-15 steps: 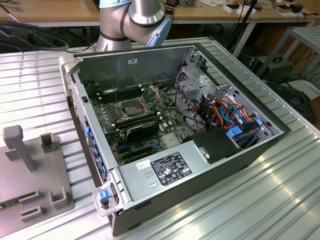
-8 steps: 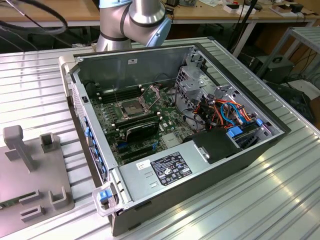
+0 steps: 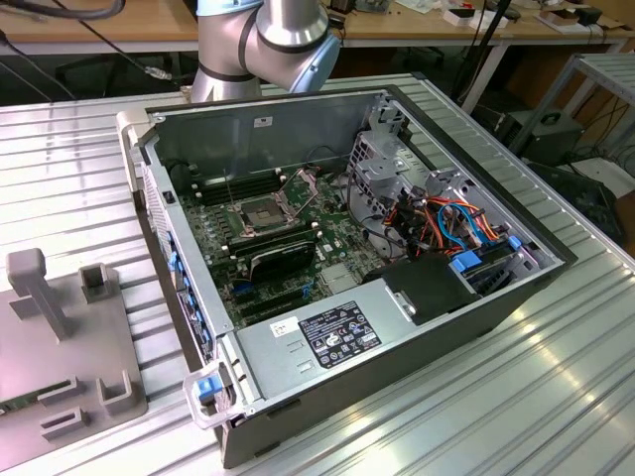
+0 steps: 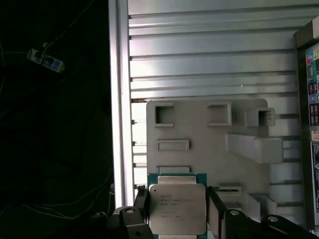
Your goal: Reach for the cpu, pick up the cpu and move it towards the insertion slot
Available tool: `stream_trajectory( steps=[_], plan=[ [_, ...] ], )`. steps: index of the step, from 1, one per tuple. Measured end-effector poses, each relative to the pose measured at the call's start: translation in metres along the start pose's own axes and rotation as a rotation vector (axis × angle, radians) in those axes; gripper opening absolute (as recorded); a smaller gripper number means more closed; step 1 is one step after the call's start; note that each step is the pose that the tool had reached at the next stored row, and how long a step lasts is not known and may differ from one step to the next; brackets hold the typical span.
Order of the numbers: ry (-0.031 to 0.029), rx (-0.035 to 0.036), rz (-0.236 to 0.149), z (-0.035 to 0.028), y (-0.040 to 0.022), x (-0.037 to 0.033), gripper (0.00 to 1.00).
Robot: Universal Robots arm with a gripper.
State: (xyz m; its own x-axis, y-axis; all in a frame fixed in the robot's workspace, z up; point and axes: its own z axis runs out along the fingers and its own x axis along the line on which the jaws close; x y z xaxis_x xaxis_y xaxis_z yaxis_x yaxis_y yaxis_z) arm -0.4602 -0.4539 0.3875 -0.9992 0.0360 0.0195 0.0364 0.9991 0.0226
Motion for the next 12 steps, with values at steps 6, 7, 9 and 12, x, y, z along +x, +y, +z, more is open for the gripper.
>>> stream_trajectory(
  steps=[6,7,9,12],
  plan=[
    [0.0000,0.0001,0.000,-0.0010,0.0001,-0.0030,0.55],
    [-0.0001,0.0000,0.000,-0.0010,0.0002,-0.0046,0.55],
    [-0.0001,0.0000,0.000,-0.0011,0.0003,-0.0084,0.55],
    [-0.0002,0.0000,0.000,-0.0010,0.0004,-0.0098,0.55]
  ],
)
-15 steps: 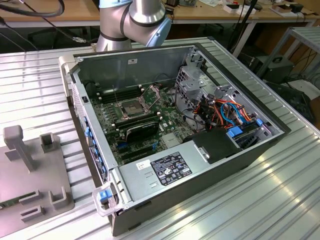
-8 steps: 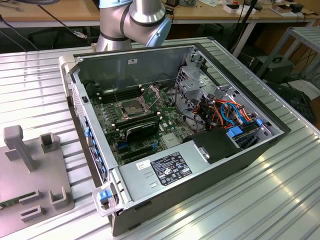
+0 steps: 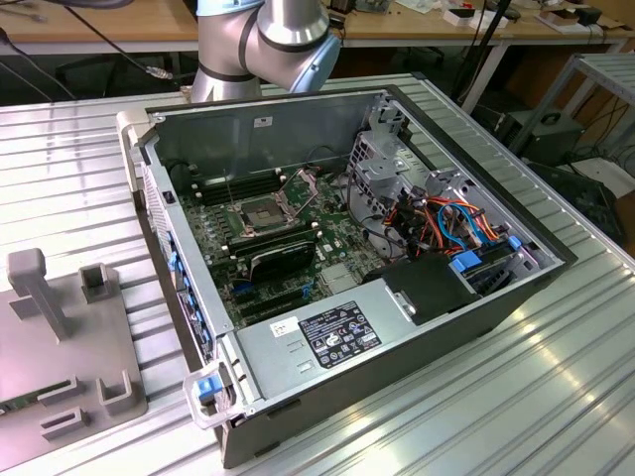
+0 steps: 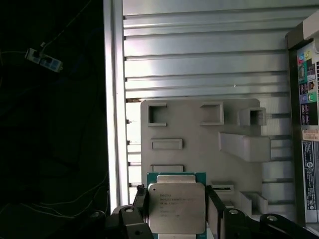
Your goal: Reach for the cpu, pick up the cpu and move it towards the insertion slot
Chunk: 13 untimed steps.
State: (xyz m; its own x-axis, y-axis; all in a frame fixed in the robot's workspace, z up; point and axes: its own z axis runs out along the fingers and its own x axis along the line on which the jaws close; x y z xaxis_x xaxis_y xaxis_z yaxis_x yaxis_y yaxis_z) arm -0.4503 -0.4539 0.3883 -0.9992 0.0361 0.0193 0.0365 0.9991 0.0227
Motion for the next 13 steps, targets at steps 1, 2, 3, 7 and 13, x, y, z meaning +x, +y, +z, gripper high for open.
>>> stream_trajectory(
  steps=[1,2,3,7,13],
  plan=[
    [0.0000,0.0000,0.000,0.0000,0.0000,0.0000,0.55],
    [0.0002,0.0000,0.000,-0.0001,0.0000,0.0000,0.55],
    [0.0001,0.0000,0.000,-0.0001,0.0000,-0.0002,0.55],
    [0.0001,0.0000,0.000,-0.0001,0.0000,-0.0015,0.55],
    [0.0001,0.0000,0.000,-0.0002,0.0001,-0.0054,0.55]
  ],
)
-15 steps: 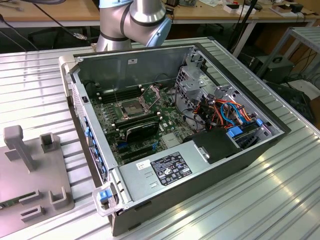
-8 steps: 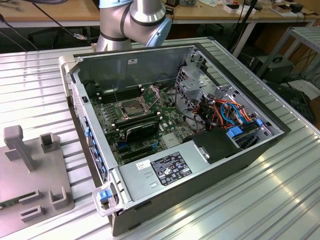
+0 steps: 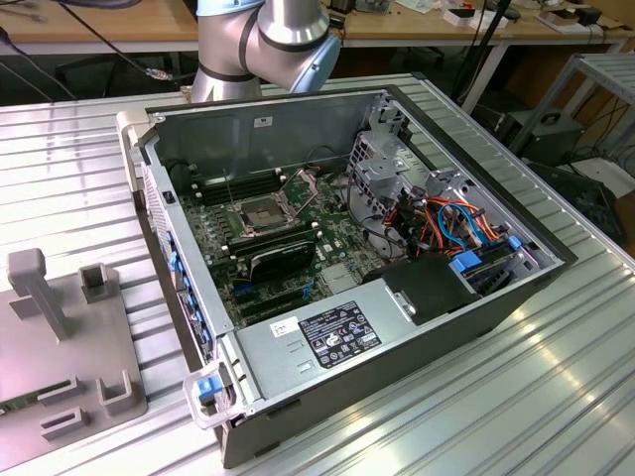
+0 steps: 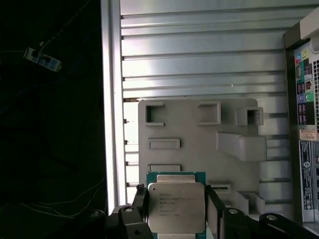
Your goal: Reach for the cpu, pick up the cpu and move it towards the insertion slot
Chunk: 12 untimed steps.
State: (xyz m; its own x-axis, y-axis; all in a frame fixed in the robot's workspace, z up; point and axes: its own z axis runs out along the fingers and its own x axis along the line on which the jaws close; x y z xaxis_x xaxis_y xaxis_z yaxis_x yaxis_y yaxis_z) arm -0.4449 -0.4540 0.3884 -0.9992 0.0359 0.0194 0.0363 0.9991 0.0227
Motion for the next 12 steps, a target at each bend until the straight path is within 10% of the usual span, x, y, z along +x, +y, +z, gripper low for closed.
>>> stream_trajectory(
  steps=[12],
  plan=[
    [0.0002,0.0001,0.000,-0.0003,0.0004,-0.0115,0.55]
  ],
)
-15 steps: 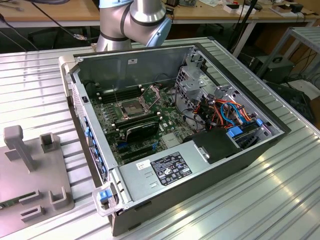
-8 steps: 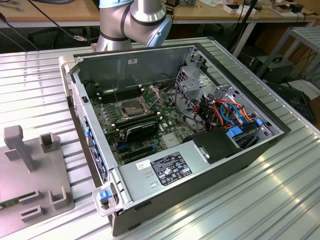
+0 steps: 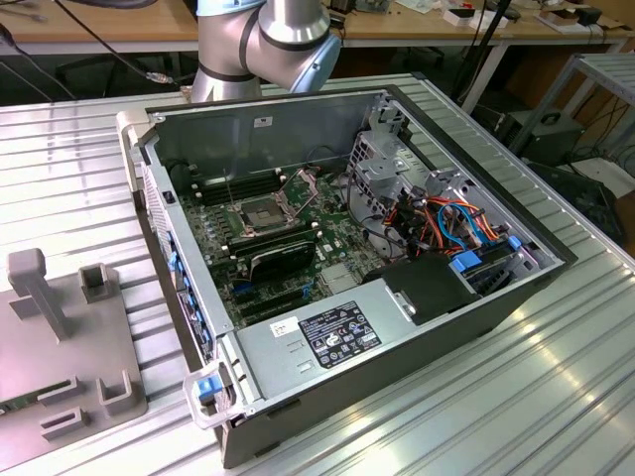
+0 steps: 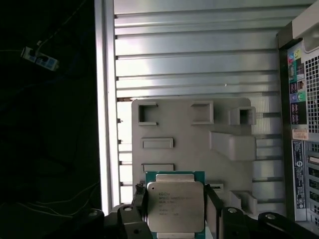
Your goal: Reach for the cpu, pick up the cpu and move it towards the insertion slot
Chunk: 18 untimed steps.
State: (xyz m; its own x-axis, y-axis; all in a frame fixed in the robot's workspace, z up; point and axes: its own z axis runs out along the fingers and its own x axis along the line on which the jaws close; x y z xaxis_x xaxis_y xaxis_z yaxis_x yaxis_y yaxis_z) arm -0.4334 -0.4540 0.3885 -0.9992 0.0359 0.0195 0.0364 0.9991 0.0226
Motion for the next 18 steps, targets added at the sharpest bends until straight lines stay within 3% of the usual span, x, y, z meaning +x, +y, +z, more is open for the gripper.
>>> stream_trajectory(
  steps=[18],
  plan=[
    [-0.0001,-0.0001,0.000,-0.0003,0.0007,-0.0189,0.55]
  ],
)
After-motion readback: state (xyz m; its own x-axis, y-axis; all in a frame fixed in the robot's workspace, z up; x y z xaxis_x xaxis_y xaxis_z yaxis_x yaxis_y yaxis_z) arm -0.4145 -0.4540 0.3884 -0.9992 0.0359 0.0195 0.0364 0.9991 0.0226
